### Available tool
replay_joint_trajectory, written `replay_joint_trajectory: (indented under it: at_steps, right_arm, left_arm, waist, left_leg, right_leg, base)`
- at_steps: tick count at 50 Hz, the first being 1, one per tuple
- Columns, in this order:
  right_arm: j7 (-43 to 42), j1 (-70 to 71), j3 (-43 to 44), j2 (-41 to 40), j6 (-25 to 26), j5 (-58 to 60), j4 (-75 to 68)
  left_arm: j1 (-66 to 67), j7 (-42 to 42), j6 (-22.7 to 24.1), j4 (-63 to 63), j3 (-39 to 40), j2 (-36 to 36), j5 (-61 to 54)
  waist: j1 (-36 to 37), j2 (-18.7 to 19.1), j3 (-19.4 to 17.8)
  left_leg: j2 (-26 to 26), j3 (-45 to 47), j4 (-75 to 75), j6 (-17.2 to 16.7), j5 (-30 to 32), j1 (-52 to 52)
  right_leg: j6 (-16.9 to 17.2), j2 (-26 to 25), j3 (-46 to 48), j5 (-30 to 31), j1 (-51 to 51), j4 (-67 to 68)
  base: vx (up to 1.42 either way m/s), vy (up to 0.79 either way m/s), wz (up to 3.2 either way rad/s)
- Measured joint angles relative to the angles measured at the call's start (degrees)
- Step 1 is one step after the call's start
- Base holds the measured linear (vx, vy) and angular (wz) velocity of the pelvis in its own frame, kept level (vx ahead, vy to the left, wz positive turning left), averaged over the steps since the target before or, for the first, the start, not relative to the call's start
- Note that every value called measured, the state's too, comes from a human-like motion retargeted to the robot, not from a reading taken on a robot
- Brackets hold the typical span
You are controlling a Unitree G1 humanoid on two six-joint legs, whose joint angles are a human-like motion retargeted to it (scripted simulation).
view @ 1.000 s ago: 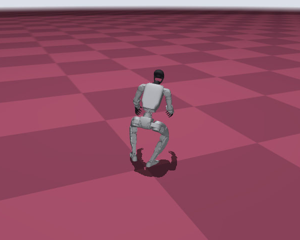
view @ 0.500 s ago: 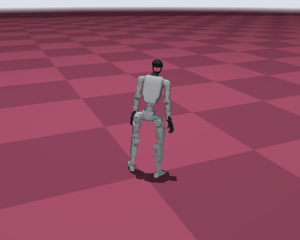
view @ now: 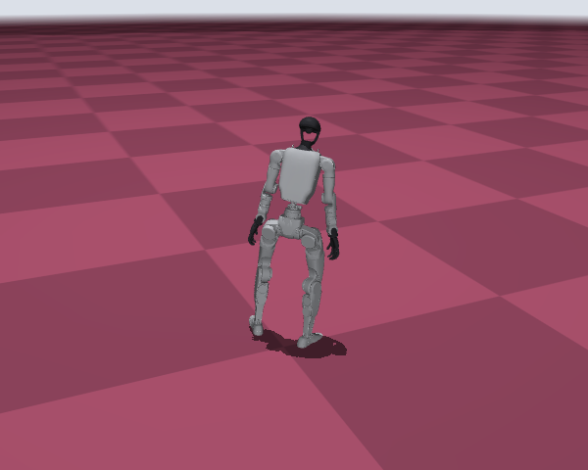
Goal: Upper body actions
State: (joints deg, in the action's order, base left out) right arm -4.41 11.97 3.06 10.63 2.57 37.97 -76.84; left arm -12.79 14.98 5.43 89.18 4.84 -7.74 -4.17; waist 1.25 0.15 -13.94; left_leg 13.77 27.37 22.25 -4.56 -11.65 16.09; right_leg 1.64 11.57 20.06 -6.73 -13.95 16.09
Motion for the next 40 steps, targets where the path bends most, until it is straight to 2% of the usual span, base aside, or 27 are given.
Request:
replay_joint_trajectory:
  at_steps: [4, 7, 10, 15, 20, 23, 28, 31, 34, 36, 38, 40]
  right_arm:
    - [3.2, 7.8, -2.6, 1.3, -2.6, 0.4, 10.6]
    - [6.5, 12.5, -4.3, 3.1, -4.7, 0.2, 17.5]
    - [8.0, 17.6, -4.0, 4.8, -6.7, -0.5, 22.8]
    - [10.1, 25.1, -2.6, 8.8, -10.0, -4.1, 27.7]
    - [10.9, 29.2, -1.2, 12.0, -11.9, -5.0, 29.9]
    - [10.8, 29.3, -0.3, 11.5, -11.9, -4.6, 30.1]
    - [10.3, 24.6, 0.8, 9.6, -12.9, -4.2, 28.1]
    - [9.5, 19.2, 1.1, 7.9, -10.0, -0.8, 25.0]
    - [5.9, 12.9, 2.3, 5.2, -5.0, 2.4, 20.4]
    - [3.6, 9.2, 3.5, 3.6, -2.4, 3.3, 15.3]
    - [1.3, 5.6, 5.0, 2.8, -0.7, 2.9, 9.2]
    - [-1.0, 1.7, 6.6, 2.8, 0.3, 1.8, 2.7]
  left_arm:
    - [-10.0, -0.7, 0.7, -4.2, -6.1, -3.5, -1.3]
    - [-16.4, -2.0, -0.7, -8.3, -8.0, -6.2, 0.8]
    - [-23.4, -3.3, -1.7, -12.1, -7.8, -8.0, 4.0]
    - [-33.2, -4.3, -1.1, -17.0, -7.2, -8.6, 5.0]
    - [-40.1, -5.6, -1.3, -17.4, -8.9, -9.3, 5.5]
    - [-40.2, -5.9, -1.1, -17.7, -8.2, -9.8, 6.7]
    - [-36.6, -8.5, -0.9, -16.5, -8.4, -12.2, 10.1]
    - [-33.2, -14.6, -4.6, -14.2, -8.7, -14.5, 15.7]
    - [-28.8, -23.2, -12.7, -12.2, -8.5, -15.5, 22.4]
    - [-25.1, -24.8, -17.6, -10.8, -7.7, -14.5, 24.0]
    - [-21.0, -22.3, -18.9, -9.2, -6.3, -12.1, 21.7]
    - [-16.2, -18.1, -16.6, -7.2, -4.4, -8.6, 17.3]
  waist:
    - [1.1, 3.2, -1.8]
    - [3.5, 4.1, -0.3]
    - [6.1, 3.7, -0.9]
    - [9.1, 1.3, -2.0]
    - [11.0, 1.1, -4.4]
    - [10.9, 1.8, -4.9]
    - [10.1, 2.2, -4.2]
    - [8.8, 2.0, -3.4]
    - [6.9, 1.1, -2.8]
    - [5.8, 0.6, -2.3]
    - [4.8, 0.9, -1.9]
    - [4.5, 1.1, -2.1]
  left_leg:
    - [7.3, -6.2, 20.6, -0.7, -9.3, 14.8]
    - [10.9, -9.0, 34.5, -0.6, -15.7, 25.7]
    - [12.1, -11.0, 46.4, -0.1, -20.0, 34.8]
    - [12.3, -11.2, 60.0, 1.0, -24.9, 45.7]
    - [12.1, -12.1, 67.7, 2.2, -27.4, 51.5]
    - [12.6, -12.6, 68.9, 2.5, -28.0, 51.9]
    - [12.7, -12.6, 61.9, 1.4, -26.0, 47.2]
    - [11.4, -11.5, 52.0, 0.5, -22.2, 40.6]
    - [8.5, -8.9, 37.3, 0.2, -15.5, 31.7]
    - [6.1, -6.3, 25.2, 0.1, -9.5, 25.1]
    - [3.8, -3.9, 12.8, -0.1, -3.2, 18.3]
    - [1.0, -2.1, 1.4, -0.5, 2.2, 10.5]
  right_leg:
    - [-1.3, -1.1, 0.5, -7.6, -10.9, 15.5]
    - [-3.5, -1.9, -0.4, -13.9, -21.2, 28.3]
    - [-5.8, -1.5, -1.4, -19.3, -30.2, 40.2]
    - [-11.6, -0.6, -1.9, -25.7, -43.2, 55.1]
    - [-15.7, -0.4, -1.0, -29.2, -49.1, 63.3]
    - [-16.3, -0.8, -0.6, -29.6, -49.4, 64.4]
    - [-13.3, -1.7, -1.1, -26.1, -44.3, 57.1]
    - [-9.9, -1.8, -1.7, -21.2, -37.5, 46.9]
    - [-6.5, -1.1, -2.0, -14.8, -28.9, 33.1]
    - [-4.2, -0.5, -1.7, -9.3, -22.7, 21.9]
    - [-2.0, -0.2, -0.8, -3.4, -16.1, 10.5]
    - [0.1, 0.0, -0.2, 1.7, -9.0, 0.7]
  base:
    - [-0.34, 0.03, -0.02]
    - [-0.16, 0.11, -0.49]
    - [-0.2, 0.04, -0.4]
    - [-0.14, 0.05, -0.09]
    - [-0.12, -0.01, 0.01]
    - [-0.02, 0.01, -0.04]
    - [0.0, 0.0, 0.0]
    - [0.04, -0.04, 0.11]
    - [0.07, -0.08, 0.34]
    - [0.04, -0.05, 0.44]
    - [0.04, -0.02, 0.44]
    - [0.14, -0.03, 0.25]
